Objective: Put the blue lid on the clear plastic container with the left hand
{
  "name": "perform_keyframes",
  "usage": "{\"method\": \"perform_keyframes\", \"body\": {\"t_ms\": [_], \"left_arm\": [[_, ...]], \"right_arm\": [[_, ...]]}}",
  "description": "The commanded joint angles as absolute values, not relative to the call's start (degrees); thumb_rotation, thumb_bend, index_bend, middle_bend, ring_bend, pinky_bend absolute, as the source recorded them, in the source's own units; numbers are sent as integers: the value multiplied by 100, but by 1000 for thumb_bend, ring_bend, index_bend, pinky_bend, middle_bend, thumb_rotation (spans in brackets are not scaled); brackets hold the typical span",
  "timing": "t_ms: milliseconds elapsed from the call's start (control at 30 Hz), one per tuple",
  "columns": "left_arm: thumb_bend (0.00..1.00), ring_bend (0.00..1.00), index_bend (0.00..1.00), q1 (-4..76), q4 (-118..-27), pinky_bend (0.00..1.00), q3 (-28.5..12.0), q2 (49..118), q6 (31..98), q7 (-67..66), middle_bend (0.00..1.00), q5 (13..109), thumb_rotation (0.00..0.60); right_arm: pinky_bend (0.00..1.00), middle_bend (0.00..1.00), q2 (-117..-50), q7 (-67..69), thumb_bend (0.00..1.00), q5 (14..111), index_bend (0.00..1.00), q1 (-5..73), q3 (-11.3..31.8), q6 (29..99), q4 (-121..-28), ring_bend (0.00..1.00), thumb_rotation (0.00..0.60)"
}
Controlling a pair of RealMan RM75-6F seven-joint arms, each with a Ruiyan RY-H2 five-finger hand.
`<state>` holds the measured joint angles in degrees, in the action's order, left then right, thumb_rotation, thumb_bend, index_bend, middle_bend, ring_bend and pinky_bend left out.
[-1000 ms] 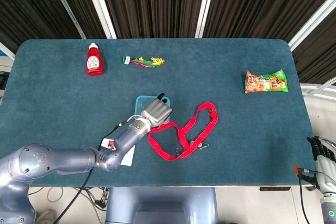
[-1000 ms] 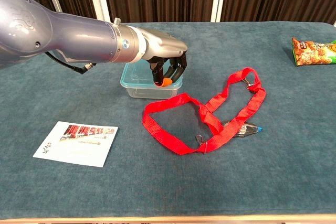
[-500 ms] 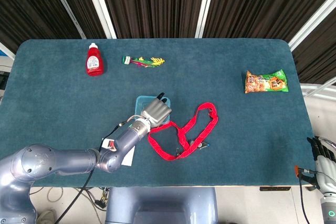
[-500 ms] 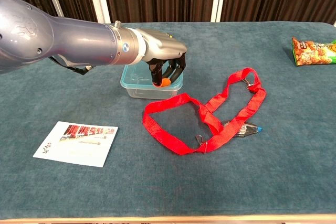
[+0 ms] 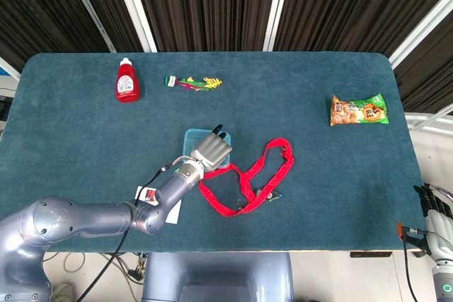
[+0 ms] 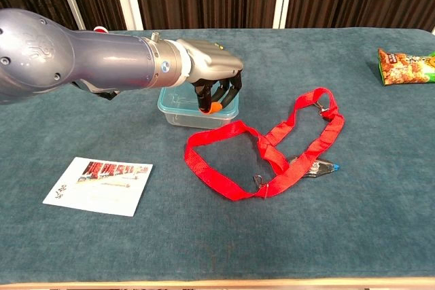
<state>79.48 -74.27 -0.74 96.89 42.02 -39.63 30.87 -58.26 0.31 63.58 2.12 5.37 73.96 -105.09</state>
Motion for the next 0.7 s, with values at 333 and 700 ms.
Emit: {"method": "perform_keyframes", "body": {"t_ms": [333,700], "left_arm": [[482,154,654,7847,-7341,43,-121,9789,4276,-4000,534,3277,600],[482,153,655,7772,-7265,42,-98,9837,4260,-4126,535,3246,600]], "right_arm": [[0,38,-5821,32,393,6346,57,218,535,7386,-10516,23,600],[0,38,-5821,37,392,6359,57,216,530,7392,-10510,23,600]]}}
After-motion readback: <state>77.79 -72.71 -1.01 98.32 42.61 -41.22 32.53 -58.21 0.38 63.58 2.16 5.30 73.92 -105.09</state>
